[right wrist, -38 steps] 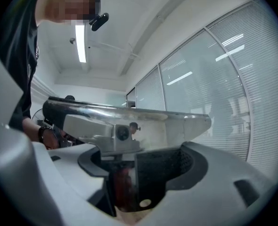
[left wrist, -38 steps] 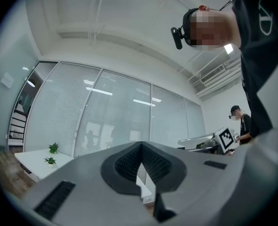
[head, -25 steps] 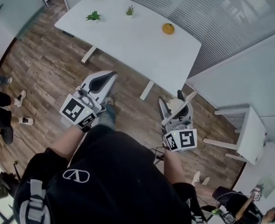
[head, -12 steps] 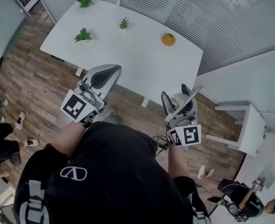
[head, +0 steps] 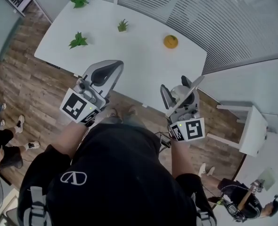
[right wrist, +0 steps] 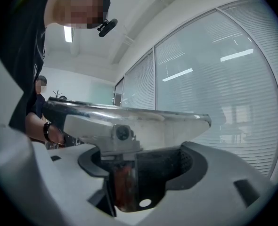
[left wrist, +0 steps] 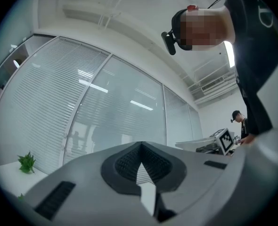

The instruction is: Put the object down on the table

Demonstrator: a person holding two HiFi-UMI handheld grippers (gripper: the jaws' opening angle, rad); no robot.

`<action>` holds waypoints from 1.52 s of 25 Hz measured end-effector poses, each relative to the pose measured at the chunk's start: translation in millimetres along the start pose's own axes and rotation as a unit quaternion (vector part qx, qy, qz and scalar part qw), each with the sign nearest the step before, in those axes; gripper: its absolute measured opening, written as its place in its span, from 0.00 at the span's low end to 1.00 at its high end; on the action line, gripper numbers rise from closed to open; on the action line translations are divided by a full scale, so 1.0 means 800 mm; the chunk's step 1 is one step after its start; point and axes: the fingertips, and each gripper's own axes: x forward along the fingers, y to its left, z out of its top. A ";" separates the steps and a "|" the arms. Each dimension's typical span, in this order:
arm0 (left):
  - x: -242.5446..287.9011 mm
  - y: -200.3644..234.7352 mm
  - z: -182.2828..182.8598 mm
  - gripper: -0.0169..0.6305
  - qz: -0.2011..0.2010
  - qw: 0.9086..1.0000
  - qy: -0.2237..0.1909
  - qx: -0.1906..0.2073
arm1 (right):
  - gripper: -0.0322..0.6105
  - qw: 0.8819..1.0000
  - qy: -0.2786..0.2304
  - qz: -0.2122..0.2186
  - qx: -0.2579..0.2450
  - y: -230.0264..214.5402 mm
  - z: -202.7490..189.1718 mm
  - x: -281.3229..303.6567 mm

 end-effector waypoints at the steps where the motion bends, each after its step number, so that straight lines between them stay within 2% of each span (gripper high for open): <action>1: 0.006 0.003 -0.002 0.03 0.002 1.000 0.001 0.001 | 0.54 1.000 0.000 0.004 0.002 -0.005 -0.002 0.007; 6: 0.028 0.014 -0.018 0.03 0.019 1.000 0.010 -0.008 | 0.54 1.000 0.017 0.024 0.003 -0.029 -0.015 0.038; 9: 0.034 0.021 -0.027 0.03 0.026 0.999 0.014 -0.015 | 0.54 0.998 0.047 0.030 0.009 -0.048 -0.037 0.061; 13: 0.036 0.018 -0.036 0.03 0.033 0.999 0.017 -0.024 | 0.54 0.991 0.125 0.052 0.006 -0.075 -0.096 0.094; 18: 0.029 0.020 -0.048 0.03 0.043 0.998 0.024 -0.032 | 0.54 0.969 0.233 0.086 -0.014 -0.091 -0.196 0.143; 22: 0.022 0.021 -0.052 0.03 0.055 0.998 0.024 -0.035 | 0.54 0.942 0.314 0.114 -0.035 -0.096 -0.270 0.173; 24: 0.018 0.022 -0.053 0.03 0.061 0.997 0.024 -0.035 | 0.54 0.925 0.354 0.132 -0.045 -0.094 -0.305 0.185; 30: 0.007 0.025 -0.057 0.03 0.078 0.996 0.023 -0.038 | 0.54 0.856 0.476 0.179 -0.092 -0.093 -0.397 0.199; 33: -0.007 0.019 -0.074 0.03 0.078 0.995 0.048 -0.047 | 0.54 0.823 0.518 0.191 -0.130 -0.097 -0.424 0.200; 38: -0.012 0.019 -0.082 0.03 0.088 0.993 0.054 -0.051 | 0.54 0.782 0.564 0.205 -0.169 -0.104 -0.456 0.207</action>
